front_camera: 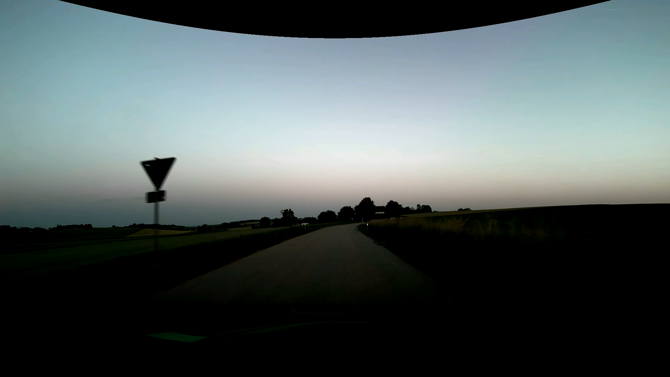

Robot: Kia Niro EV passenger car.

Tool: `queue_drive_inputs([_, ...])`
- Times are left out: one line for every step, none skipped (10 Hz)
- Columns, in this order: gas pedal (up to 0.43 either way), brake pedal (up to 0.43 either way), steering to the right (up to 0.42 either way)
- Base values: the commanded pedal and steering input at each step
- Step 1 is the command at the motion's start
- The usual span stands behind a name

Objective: Follow the waypoints while adhering to traffic rules and regulations

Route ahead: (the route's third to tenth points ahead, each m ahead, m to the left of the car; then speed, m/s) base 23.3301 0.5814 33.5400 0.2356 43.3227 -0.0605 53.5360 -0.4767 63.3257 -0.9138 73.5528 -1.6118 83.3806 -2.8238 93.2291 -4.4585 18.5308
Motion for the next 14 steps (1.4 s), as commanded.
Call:
queue_drive_inputs([0.421,0.0,0.004])
queue_drive_inputs([0.421,0.0,0.004])
queue_drive_inputs([0.429,0.0,0.004])
queue_drive_inputs([0.429,0.0,0.004])
queue_drive_inputs([0.429,0.0,0.004])
queue_drive_inputs([0.429,0.0,0.004])
queue_drive_inputs([0.429,0.0,0.004])
queue_drive_inputs([0.429,0.0,0.004])
queue_drive_inputs([0.429,0.0,0.004])
queue_drive_inputs([0.429,0.0,0.004])
queue_drive_inputs([0.429,0.0,0.004])
queue_drive_inputs([0.429,0.0,0.004])
queue_drive_inputs([0.429,0.0,0.004])
queue_drive_inputs([0.429,0.0,0.004])
